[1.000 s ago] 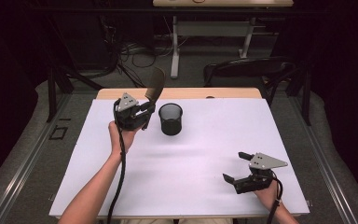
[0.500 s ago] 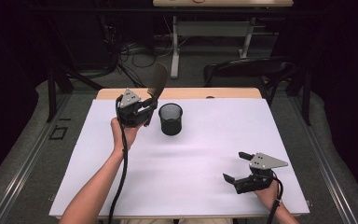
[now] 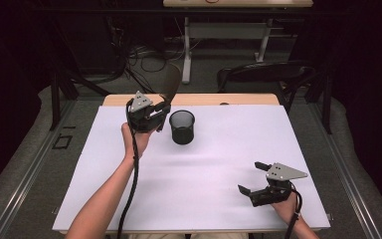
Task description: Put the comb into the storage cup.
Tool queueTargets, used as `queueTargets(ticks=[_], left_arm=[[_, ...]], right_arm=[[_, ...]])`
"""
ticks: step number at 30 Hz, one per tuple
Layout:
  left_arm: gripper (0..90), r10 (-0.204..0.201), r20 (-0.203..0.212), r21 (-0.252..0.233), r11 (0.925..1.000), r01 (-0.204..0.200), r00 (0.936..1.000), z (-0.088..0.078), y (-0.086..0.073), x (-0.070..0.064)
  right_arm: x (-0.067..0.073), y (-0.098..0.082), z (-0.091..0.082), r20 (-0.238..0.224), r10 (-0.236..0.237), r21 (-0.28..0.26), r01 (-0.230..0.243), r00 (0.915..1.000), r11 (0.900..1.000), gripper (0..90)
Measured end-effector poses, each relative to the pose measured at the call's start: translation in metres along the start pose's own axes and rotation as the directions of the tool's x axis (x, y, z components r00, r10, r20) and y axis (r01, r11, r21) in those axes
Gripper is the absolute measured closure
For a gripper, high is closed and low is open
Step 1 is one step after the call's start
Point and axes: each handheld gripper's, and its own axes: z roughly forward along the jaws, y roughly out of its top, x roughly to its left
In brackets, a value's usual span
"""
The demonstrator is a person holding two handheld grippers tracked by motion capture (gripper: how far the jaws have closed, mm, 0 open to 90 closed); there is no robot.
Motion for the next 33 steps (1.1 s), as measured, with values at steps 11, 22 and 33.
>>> queueTargets(ticks=[11,22,33], left_arm=[[72.5,-0.01,0.002,-0.017,0.9998,0.01,0.9999,0.0046,0.0023,0.0019],[72.5,-0.016,-0.002,-0.04,0.9991,0.016,0.9999,0.0066,0.0069,0.002],[72.5,-0.016,-0.01,-0.068,0.9976,0.015,0.9998,0.0084,0.0099,0.001]], right_arm=[[0.0002,0.0003,-0.0012,0.002,-0.003,-0.003,0.003,1.0,1.0,0.0],[0.0001,-0.0001,-0.0001,0.0,0.006,0.001,-0.006,1.0,1.0,0.0],[-0.0003,-0.0001,-0.0004,0.0,0.001,-0.002,-0.001,1.0,1.0,0.0]])
